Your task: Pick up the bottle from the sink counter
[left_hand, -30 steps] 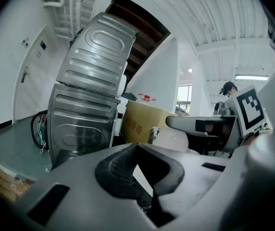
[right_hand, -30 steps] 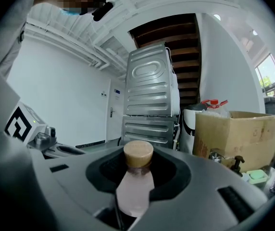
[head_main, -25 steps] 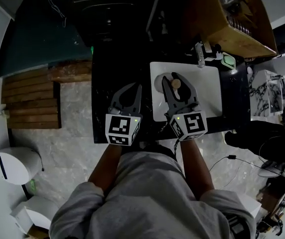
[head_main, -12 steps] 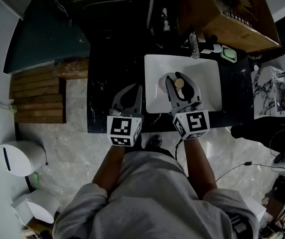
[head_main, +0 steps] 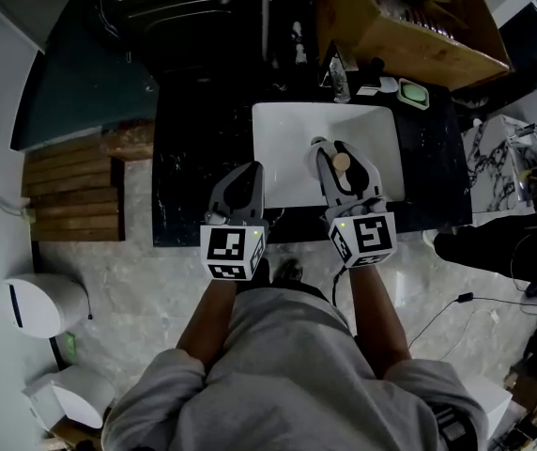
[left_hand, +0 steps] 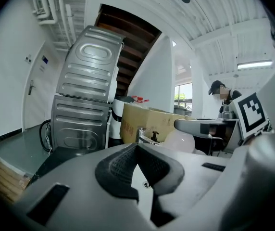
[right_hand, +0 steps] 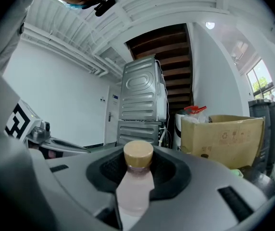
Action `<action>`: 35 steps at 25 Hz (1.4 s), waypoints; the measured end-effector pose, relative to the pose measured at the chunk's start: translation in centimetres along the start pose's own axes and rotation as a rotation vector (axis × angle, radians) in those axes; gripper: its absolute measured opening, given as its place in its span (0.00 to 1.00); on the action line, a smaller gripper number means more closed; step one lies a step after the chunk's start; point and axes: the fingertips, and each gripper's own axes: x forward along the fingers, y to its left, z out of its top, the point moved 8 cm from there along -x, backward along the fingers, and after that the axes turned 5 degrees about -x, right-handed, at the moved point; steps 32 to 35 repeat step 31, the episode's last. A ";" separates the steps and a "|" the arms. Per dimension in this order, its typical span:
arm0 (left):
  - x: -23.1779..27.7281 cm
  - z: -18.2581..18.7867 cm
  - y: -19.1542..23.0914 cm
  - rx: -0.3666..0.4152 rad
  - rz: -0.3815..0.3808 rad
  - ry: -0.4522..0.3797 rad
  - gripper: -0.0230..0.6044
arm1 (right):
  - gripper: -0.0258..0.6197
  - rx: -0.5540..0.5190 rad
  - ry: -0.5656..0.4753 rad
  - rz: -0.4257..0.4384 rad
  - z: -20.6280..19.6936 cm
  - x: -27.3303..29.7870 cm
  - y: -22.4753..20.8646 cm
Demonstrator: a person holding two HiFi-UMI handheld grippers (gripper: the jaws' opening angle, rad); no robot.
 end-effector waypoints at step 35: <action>0.2 2.6 -2.8 0.061 -0.046 -0.056 0.06 | 0.23 0.010 -0.024 -0.075 0.2 -3.1 -1.3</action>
